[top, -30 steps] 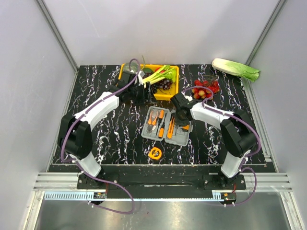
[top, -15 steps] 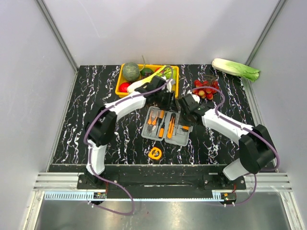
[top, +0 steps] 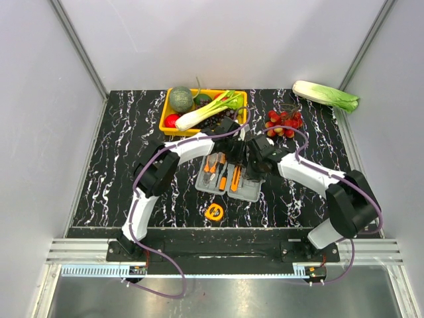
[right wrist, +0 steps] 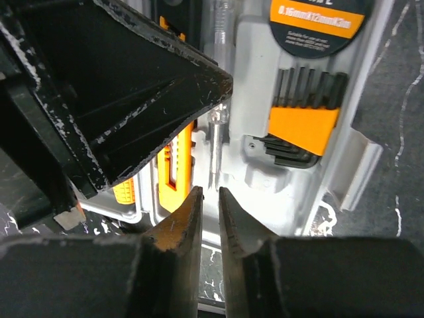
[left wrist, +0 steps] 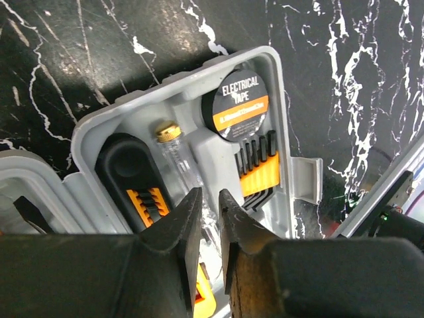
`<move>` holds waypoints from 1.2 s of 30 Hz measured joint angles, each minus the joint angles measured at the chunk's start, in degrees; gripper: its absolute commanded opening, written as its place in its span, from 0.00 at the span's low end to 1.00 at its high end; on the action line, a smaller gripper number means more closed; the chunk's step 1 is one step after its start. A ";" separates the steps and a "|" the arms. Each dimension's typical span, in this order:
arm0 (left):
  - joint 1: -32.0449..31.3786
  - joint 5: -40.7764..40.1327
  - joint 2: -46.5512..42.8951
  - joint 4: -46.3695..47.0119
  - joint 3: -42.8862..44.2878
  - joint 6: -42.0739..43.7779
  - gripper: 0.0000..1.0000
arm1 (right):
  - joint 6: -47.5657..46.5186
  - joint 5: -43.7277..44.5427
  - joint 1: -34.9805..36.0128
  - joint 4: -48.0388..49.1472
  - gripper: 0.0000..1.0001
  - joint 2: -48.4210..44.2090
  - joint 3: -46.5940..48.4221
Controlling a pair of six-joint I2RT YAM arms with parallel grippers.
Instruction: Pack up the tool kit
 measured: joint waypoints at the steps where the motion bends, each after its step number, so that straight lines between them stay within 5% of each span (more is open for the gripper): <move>1: 0.02 -0.15 0.07 0.00 0.00 0.02 0.19 | -0.04 -0.83 0.00 0.59 0.20 0.52 0.00; 15: 0.15 -0.92 0.48 -0.17 0.00 0.20 0.11 | -0.33 -5.31 -0.22 2.60 0.00 6.69 0.00; 31: 0.20 -1.29 0.66 -0.33 0.00 0.22 0.07 | -0.46 -5.73 -0.46 2.25 0.00 7.67 0.42; 36: 0.20 -1.33 0.68 -0.33 0.00 0.22 0.06 | -1.11 -10.01 -2.69 8.52 0.00 5.68 -4.44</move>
